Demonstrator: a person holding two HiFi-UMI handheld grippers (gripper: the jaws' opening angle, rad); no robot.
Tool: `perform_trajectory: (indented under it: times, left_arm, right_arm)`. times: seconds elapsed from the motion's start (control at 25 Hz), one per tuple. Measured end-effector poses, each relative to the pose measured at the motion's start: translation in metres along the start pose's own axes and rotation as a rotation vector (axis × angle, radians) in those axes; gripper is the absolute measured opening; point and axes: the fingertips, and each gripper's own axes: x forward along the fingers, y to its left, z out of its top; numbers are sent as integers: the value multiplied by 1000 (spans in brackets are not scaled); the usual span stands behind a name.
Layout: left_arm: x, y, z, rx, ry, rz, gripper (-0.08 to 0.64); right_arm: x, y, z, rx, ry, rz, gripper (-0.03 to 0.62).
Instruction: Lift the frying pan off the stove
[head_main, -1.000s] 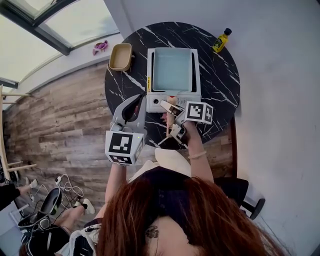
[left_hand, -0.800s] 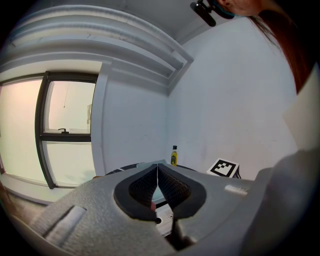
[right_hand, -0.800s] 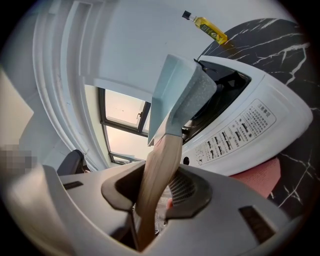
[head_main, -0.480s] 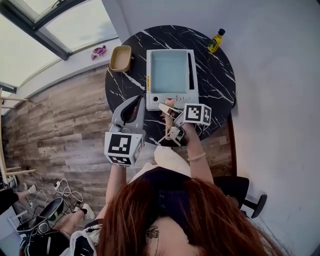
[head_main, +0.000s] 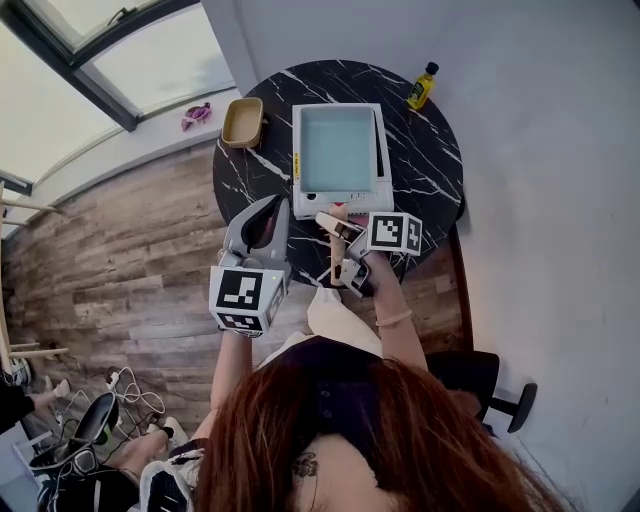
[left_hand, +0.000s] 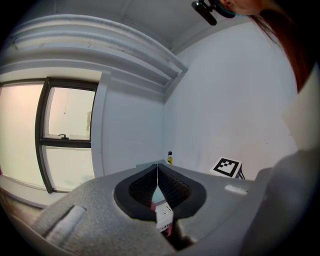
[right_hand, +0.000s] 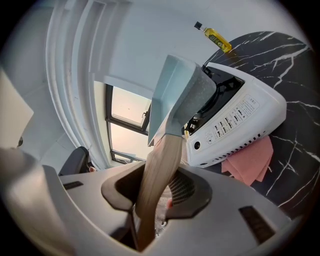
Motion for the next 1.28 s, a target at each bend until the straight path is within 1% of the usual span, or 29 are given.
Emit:
perform_trajectory:
  times: [0.16, 0.36, 0.72, 1.28]
  left_arm:
    - [-33, -10, 14, 7, -24, -10, 12]
    - [-55, -17, 19, 9, -46, -15, 12]
    - [-91, -34, 21, 21, -80, -34, 12]
    - [-157, -58, 17, 23, -114, -56, 12]
  right_arm:
    - [-17, 25, -19, -22, -16, -2, 137]
    - [-27, 40, -35, -37, -29, 8, 137]
    - [-45, 59, -62, -57, -60, 28, 137]
    - [-71, 90, -117, -94, -91, 44, 137]
